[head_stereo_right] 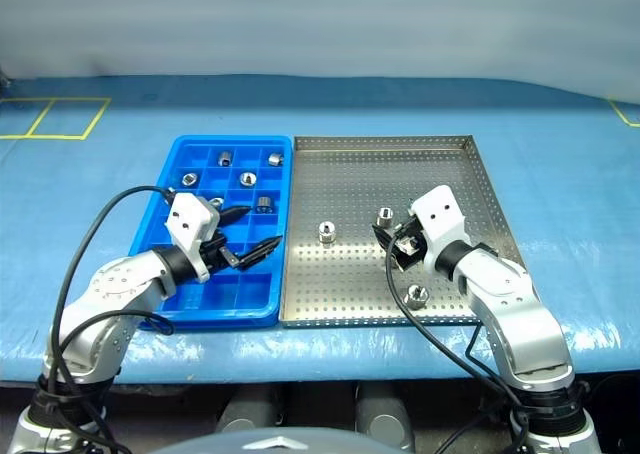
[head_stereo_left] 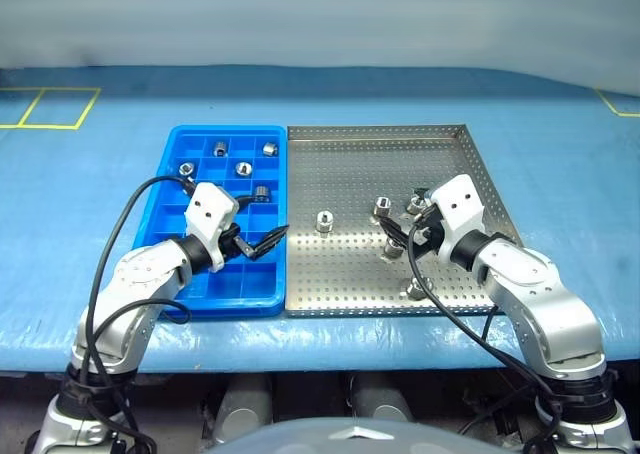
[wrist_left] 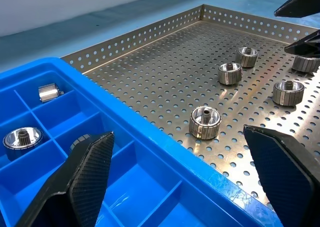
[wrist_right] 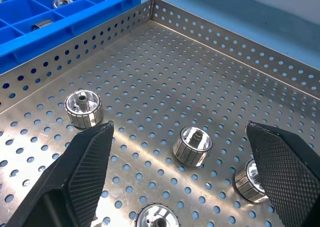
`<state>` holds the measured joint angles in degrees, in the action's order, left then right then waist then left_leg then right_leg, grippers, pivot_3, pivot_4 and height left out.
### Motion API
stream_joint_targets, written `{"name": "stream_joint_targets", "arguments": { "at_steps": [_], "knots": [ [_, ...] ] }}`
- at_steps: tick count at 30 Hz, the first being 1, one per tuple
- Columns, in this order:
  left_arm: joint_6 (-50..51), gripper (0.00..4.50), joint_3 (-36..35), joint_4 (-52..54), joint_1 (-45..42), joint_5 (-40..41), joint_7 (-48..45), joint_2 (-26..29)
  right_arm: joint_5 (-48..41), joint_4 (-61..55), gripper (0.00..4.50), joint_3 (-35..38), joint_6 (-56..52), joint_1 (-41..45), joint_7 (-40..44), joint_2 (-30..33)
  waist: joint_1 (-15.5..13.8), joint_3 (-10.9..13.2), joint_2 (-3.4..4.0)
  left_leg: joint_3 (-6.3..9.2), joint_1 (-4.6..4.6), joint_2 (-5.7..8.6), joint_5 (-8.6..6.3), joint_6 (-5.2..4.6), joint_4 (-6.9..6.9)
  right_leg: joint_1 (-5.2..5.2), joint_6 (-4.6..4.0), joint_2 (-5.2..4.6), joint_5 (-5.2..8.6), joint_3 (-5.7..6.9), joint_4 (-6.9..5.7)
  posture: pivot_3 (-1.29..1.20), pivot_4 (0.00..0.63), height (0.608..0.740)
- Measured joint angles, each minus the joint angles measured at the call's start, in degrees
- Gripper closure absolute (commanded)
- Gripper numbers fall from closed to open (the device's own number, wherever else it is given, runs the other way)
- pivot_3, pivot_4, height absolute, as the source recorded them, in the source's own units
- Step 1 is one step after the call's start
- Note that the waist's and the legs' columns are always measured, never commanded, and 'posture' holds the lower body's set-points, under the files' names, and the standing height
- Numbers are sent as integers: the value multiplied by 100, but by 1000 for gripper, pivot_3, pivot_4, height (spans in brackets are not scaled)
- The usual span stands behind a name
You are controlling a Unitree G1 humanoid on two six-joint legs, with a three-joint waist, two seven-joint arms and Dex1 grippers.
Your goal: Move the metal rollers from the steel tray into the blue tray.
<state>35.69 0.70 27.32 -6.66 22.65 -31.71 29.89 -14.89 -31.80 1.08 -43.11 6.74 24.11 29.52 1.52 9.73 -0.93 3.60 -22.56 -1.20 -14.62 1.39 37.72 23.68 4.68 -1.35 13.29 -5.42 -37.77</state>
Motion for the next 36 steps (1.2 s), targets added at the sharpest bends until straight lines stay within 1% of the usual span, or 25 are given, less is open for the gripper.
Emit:
{"name": "stream_joint_targets", "arguments": {
  "at_steps": [36],
  "knots": [
    [-62, 0, 38, -1, -23, -18, 50, -21, 103, 139, 43, -57, 3, 125, -79, -76, 5, 0, 0, 0, 0, 0, 0, 0, 1, 0, -2, 0, -1, 0, 0, 37, 150, 740]
  ]
}}
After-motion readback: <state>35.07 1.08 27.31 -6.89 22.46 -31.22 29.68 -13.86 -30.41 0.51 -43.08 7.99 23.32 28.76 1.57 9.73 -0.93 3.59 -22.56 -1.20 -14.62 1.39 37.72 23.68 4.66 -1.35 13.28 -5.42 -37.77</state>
